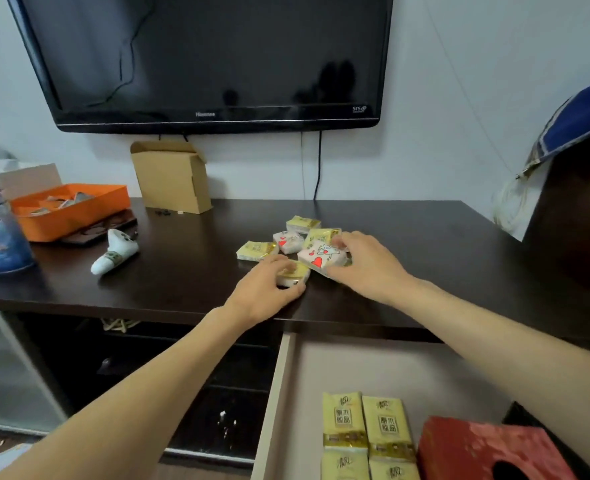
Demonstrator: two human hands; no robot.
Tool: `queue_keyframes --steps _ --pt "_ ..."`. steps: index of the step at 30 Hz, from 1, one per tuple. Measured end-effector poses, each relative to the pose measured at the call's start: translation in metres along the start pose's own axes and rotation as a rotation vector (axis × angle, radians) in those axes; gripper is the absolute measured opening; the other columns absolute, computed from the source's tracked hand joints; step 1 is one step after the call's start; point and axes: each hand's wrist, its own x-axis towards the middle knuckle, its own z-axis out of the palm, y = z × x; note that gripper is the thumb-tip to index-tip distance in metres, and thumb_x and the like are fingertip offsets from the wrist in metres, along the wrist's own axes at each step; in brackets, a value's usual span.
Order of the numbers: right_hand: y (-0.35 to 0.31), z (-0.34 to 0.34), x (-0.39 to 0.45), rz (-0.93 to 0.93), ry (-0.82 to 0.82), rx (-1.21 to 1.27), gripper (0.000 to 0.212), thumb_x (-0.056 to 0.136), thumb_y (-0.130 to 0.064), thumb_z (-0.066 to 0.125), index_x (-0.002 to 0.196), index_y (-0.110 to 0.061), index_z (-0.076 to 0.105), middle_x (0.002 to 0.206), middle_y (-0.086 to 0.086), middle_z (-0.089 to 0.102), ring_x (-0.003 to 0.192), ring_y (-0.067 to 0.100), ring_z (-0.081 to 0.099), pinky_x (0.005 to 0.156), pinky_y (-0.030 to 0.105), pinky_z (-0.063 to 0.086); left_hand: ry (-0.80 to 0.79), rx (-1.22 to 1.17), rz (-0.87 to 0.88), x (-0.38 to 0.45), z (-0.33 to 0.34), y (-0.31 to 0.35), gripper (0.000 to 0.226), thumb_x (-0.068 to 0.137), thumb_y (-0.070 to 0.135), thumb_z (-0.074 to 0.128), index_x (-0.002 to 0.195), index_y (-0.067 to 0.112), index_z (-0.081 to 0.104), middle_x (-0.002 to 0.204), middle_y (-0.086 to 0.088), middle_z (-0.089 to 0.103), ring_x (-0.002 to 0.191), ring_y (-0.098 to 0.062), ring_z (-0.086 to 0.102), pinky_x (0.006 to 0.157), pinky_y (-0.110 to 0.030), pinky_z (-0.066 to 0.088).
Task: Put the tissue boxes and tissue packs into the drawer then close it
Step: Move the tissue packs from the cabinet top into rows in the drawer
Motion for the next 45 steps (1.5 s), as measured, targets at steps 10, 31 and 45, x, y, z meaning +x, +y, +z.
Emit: queue_keyframes --steps 10,31,45 --pt "0.033 -0.005 0.026 0.007 0.319 -0.157 0.054 0.084 -0.046 0.073 0.13 -0.022 0.059 0.128 0.001 0.065 0.111 0.024 0.064 0.083 0.041 0.053 0.003 -0.079 -0.082 0.008 0.008 -0.011 0.066 0.06 0.086 0.063 0.104 0.037 0.06 0.127 0.016 0.044 0.127 -0.008 0.039 0.1 -0.032 0.039" --pt "0.022 0.001 0.016 -0.235 -0.147 -0.402 0.036 0.089 -0.021 0.052 0.123 -0.022 0.065 0.127 0.007 0.067 0.119 0.03 0.057 0.093 0.039 0.04 -0.027 -0.206 -0.165 0.004 0.0 -0.001 0.053 0.071 0.048 0.075 0.12 0.04 0.059 0.128 0.014 0.058 0.109 -0.009 0.059 0.098 -0.037 0.049" --pt "0.024 0.007 0.025 -0.15 -0.252 -0.102 0.044 0.078 -0.047 0.079 0.113 -0.027 0.062 0.112 -0.006 0.057 0.11 0.02 0.052 0.088 0.039 0.049 -0.029 -0.165 -0.165 0.005 -0.002 0.001 0.049 0.073 0.047 0.071 0.119 0.035 0.062 0.129 0.015 0.054 0.115 -0.007 0.052 0.1 -0.039 0.046"
